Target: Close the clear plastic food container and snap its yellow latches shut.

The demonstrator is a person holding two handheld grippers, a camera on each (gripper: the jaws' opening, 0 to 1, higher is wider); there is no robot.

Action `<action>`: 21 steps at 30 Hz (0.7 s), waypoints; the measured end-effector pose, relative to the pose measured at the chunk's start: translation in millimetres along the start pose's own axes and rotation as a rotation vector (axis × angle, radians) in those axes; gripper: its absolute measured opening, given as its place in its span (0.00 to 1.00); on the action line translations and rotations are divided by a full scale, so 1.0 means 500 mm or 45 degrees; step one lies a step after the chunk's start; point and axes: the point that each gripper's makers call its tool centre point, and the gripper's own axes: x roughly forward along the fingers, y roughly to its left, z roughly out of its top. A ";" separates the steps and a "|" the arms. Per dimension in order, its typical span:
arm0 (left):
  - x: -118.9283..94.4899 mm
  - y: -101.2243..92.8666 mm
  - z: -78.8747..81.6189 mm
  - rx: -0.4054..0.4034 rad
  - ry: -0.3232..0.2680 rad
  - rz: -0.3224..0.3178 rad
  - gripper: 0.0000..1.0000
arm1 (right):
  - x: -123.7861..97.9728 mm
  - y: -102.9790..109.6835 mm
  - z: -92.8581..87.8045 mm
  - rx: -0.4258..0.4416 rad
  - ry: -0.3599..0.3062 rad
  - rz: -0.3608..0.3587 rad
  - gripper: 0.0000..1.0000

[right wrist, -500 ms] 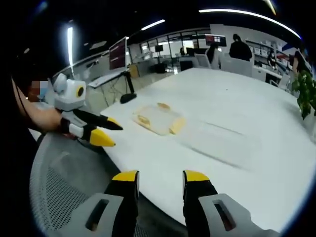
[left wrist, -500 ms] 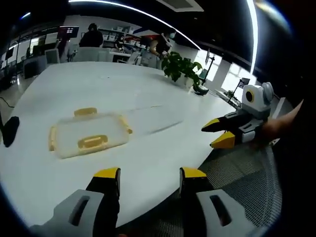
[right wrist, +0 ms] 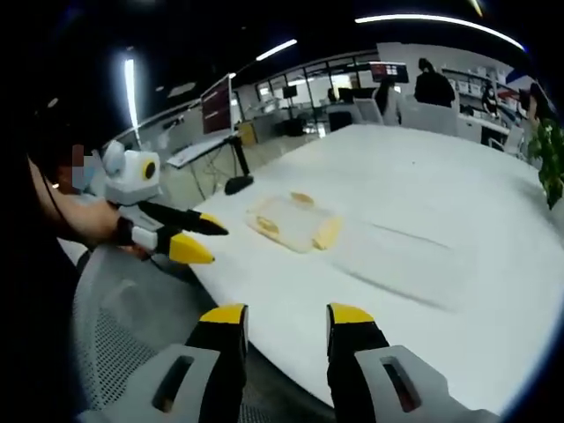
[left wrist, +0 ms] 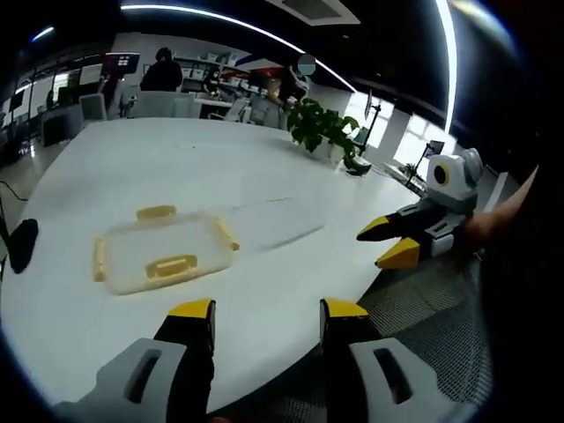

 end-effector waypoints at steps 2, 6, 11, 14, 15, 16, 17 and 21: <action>-0.005 0.000 0.001 0.001 -0.007 -0.025 0.44 | 0.004 -0.003 -0.001 0.004 0.001 0.002 0.34; -0.019 0.021 0.000 -0.048 -0.010 -0.049 0.38 | 0.009 -0.003 -0.003 -0.006 0.016 0.011 0.35; -0.031 0.045 0.016 -0.172 -0.083 -0.078 0.35 | 0.020 -0.002 0.017 -0.011 0.002 0.021 0.35; -0.031 0.051 0.022 -0.122 -0.090 -0.087 0.34 | 0.029 -0.003 0.033 -0.017 -0.003 0.028 0.36; -0.031 0.054 0.024 -0.110 -0.091 -0.087 0.33 | 0.034 -0.003 0.041 -0.025 -0.004 0.030 0.36; -0.031 0.057 0.025 -0.115 -0.090 -0.090 0.31 | 0.037 -0.004 0.044 -0.026 -0.002 0.031 0.36; -0.031 0.060 0.027 -0.137 -0.086 -0.101 0.31 | 0.041 -0.006 0.047 -0.027 -0.001 0.035 0.36; -0.026 0.074 0.020 -0.161 -0.040 -0.095 0.36 | 0.055 -0.005 0.068 -0.049 0.001 0.046 0.37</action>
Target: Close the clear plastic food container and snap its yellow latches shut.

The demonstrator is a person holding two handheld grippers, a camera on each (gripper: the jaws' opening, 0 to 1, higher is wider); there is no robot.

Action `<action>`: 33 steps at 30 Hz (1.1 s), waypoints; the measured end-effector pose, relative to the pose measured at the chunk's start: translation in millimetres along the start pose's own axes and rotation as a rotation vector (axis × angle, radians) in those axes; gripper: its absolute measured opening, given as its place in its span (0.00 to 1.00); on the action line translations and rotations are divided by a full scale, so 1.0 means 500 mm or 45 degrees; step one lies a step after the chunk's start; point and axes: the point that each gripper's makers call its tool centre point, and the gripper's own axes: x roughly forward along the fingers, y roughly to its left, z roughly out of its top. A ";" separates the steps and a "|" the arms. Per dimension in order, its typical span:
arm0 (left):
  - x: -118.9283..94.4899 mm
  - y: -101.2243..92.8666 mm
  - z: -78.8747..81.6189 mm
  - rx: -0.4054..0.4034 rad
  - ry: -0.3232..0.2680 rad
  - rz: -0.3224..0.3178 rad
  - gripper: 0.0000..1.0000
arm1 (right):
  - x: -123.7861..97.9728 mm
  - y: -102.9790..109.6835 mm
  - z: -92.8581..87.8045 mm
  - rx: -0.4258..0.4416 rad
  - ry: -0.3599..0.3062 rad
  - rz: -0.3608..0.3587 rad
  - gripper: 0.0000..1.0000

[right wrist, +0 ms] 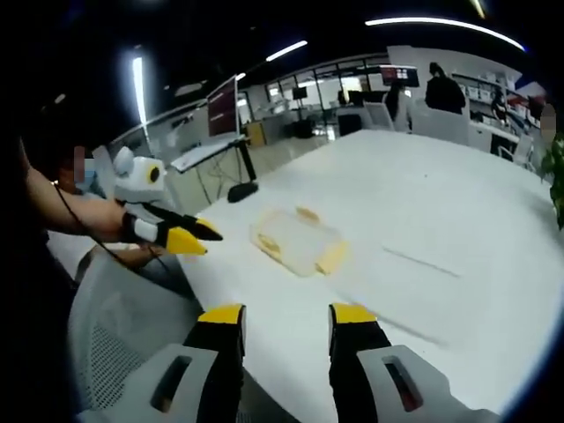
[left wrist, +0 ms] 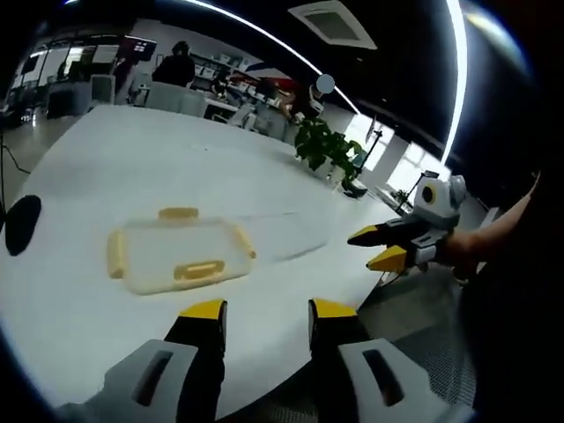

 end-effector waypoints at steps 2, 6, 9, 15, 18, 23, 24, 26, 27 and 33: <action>0.000 0.003 -0.007 -0.025 0.042 -0.001 0.36 | 0.005 0.001 0.010 -0.004 -0.009 0.004 0.37; -0.004 0.017 0.002 0.001 0.033 -0.006 0.34 | 0.019 0.006 0.022 -0.026 -0.011 0.015 0.37; -0.006 0.033 0.008 -0.031 0.054 -0.015 0.34 | 0.032 0.013 0.024 -0.067 0.011 0.029 0.37; -0.016 0.068 0.020 -0.001 0.087 -0.012 0.33 | 0.047 0.014 0.031 -0.119 0.023 0.042 0.37; -0.022 0.086 0.027 0.030 0.092 0.006 0.34 | 0.052 0.004 0.040 -0.119 0.018 0.032 0.36; -0.026 0.106 0.034 0.016 0.079 0.024 0.35 | 0.063 -0.009 0.051 -0.124 0.012 0.019 0.36; -0.026 0.109 0.034 0.015 0.082 0.027 0.35 | 0.066 -0.010 0.053 -0.128 0.015 0.021 0.36; -0.025 0.113 0.033 0.024 0.091 0.024 0.35 | 0.071 -0.012 0.056 -0.153 0.026 0.024 0.36; -0.025 0.114 0.032 0.027 0.098 0.024 0.35 | 0.074 -0.012 0.057 -0.166 0.032 0.026 0.36; -0.021 0.126 0.028 0.059 0.156 0.016 0.36 | 0.093 -0.013 0.069 -0.221 0.054 0.047 0.35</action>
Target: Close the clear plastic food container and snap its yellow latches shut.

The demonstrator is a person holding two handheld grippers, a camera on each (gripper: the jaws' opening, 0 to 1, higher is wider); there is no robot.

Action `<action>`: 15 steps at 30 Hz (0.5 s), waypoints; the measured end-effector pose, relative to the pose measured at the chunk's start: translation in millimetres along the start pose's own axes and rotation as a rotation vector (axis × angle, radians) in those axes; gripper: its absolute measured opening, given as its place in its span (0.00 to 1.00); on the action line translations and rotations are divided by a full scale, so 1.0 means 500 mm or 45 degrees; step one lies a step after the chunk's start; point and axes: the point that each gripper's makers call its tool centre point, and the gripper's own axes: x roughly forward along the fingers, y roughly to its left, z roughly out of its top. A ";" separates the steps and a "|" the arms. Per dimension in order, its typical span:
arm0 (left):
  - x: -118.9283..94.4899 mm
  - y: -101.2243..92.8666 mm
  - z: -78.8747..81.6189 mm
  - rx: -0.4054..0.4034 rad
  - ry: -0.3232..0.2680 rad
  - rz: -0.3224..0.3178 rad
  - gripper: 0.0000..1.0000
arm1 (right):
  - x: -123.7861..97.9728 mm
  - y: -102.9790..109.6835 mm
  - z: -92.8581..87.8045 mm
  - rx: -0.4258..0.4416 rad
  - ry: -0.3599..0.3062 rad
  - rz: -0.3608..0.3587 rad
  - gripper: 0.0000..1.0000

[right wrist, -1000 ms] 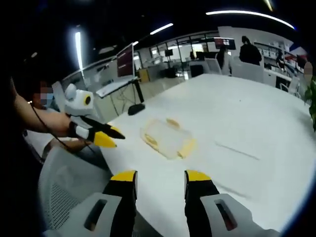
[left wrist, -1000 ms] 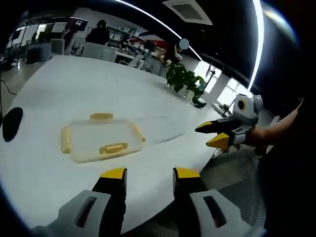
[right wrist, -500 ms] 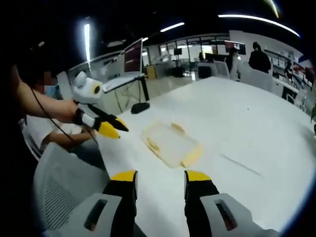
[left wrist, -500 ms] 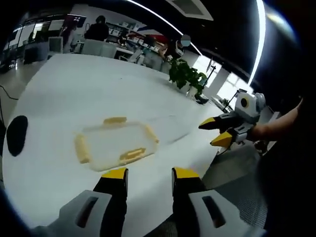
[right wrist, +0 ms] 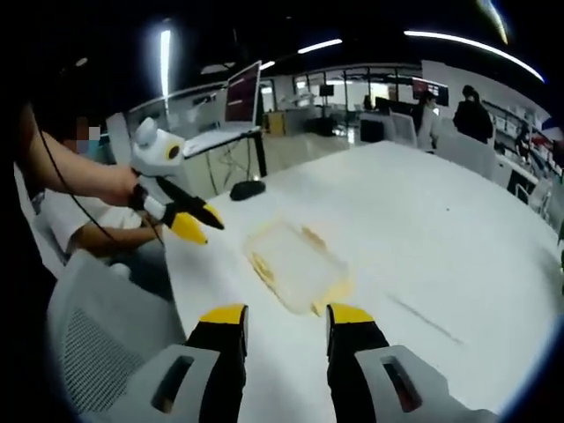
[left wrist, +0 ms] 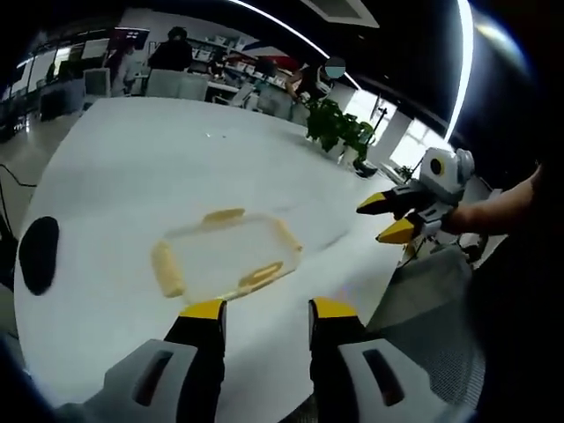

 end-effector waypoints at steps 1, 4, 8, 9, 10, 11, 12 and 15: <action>0.000 0.001 0.001 0.000 0.005 -0.003 0.37 | 0.003 0.001 0.002 -0.009 0.005 0.004 0.35; 0.003 0.012 0.007 0.045 0.035 0.005 0.37 | 0.016 0.001 0.008 -0.050 0.021 0.025 0.35; 0.004 0.032 0.011 0.094 0.078 0.016 0.38 | 0.032 0.002 0.017 -0.103 0.044 0.052 0.36; 0.004 0.036 0.013 0.099 0.081 0.016 0.38 | 0.036 0.001 0.017 -0.115 0.052 0.055 0.36; 0.004 0.040 0.014 0.104 0.087 0.017 0.38 | 0.038 -0.001 0.016 -0.127 0.062 0.057 0.36; 0.004 0.043 0.014 0.106 0.094 0.018 0.38 | 0.042 -0.001 0.016 -0.143 0.072 0.063 0.36; 0.003 0.047 0.016 0.105 0.100 0.017 0.38 | 0.044 -0.003 0.015 -0.152 0.081 0.063 0.36; 0.003 0.057 0.017 0.125 0.112 0.020 0.38 | 0.052 -0.010 0.010 -0.179 0.104 0.060 0.36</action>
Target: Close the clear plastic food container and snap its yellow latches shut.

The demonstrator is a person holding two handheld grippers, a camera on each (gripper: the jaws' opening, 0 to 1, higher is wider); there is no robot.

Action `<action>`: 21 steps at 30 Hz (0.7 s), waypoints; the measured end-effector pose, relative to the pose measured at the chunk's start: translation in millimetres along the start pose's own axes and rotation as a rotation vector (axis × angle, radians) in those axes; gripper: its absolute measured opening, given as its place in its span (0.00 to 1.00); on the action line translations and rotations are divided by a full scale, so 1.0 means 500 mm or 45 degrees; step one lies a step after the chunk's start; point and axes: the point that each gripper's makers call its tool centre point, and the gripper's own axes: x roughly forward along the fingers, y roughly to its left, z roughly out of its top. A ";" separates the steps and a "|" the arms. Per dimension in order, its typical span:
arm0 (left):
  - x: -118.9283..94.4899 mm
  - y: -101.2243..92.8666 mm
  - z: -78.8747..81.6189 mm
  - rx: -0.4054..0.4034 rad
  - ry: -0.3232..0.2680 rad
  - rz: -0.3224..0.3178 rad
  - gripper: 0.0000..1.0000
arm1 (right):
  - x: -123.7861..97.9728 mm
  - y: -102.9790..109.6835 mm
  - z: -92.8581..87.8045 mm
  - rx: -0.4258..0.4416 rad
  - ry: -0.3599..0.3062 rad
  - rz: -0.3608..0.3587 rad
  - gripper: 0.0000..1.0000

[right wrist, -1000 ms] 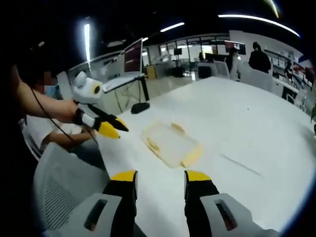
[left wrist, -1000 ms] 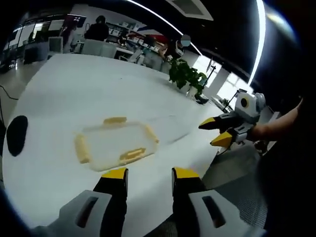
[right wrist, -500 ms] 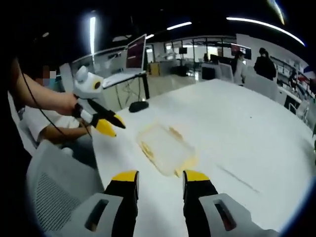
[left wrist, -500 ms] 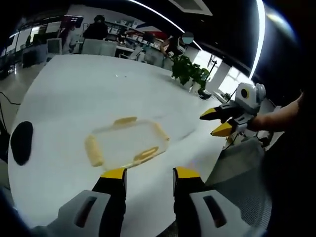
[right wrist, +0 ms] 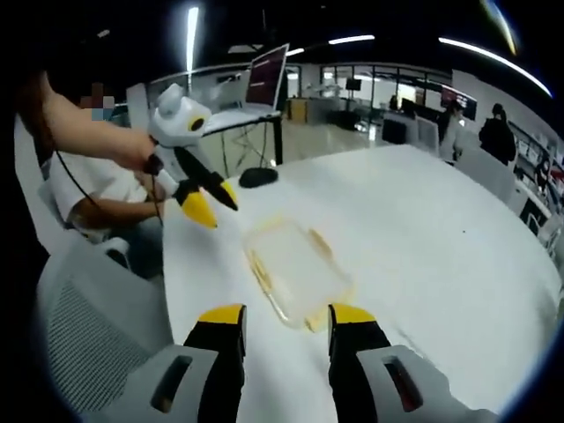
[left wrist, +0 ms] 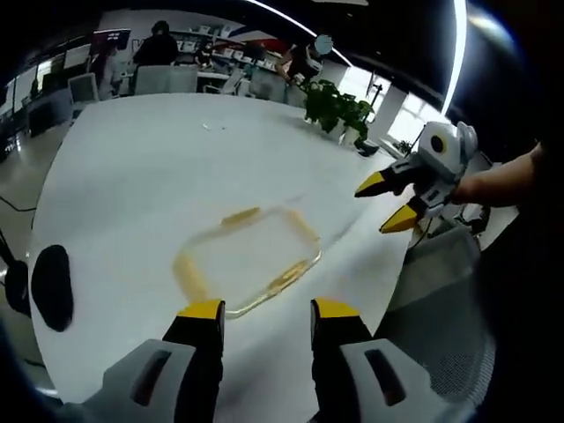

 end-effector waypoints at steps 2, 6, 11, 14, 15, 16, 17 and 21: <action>0.002 0.006 -0.005 0.022 0.031 0.001 0.38 | 0.004 -0.002 -0.004 -0.017 0.022 0.001 0.36; 0.008 0.014 -0.014 0.065 0.085 -0.010 0.38 | 0.014 -0.003 -0.014 -0.056 0.071 0.014 0.36; 0.014 0.020 -0.023 0.112 0.148 -0.032 0.38 | 0.027 -0.003 -0.021 -0.093 0.120 0.048 0.36; 0.016 0.019 -0.024 0.113 0.172 -0.056 0.38 | 0.034 -0.005 -0.021 -0.102 0.138 0.066 0.36; 0.017 0.020 -0.023 0.121 0.180 -0.065 0.38 | 0.037 -0.005 -0.023 -0.105 0.155 0.074 0.37; 0.018 0.022 -0.023 0.131 0.189 -0.069 0.38 | 0.039 -0.008 -0.023 -0.120 0.161 0.074 0.37; 0.018 0.024 -0.025 0.147 0.206 -0.074 0.38 | 0.040 -0.009 -0.023 -0.123 0.165 0.077 0.37; 0.022 0.032 -0.032 0.180 0.259 -0.095 0.39 | 0.048 -0.013 -0.035 -0.136 0.226 0.106 0.39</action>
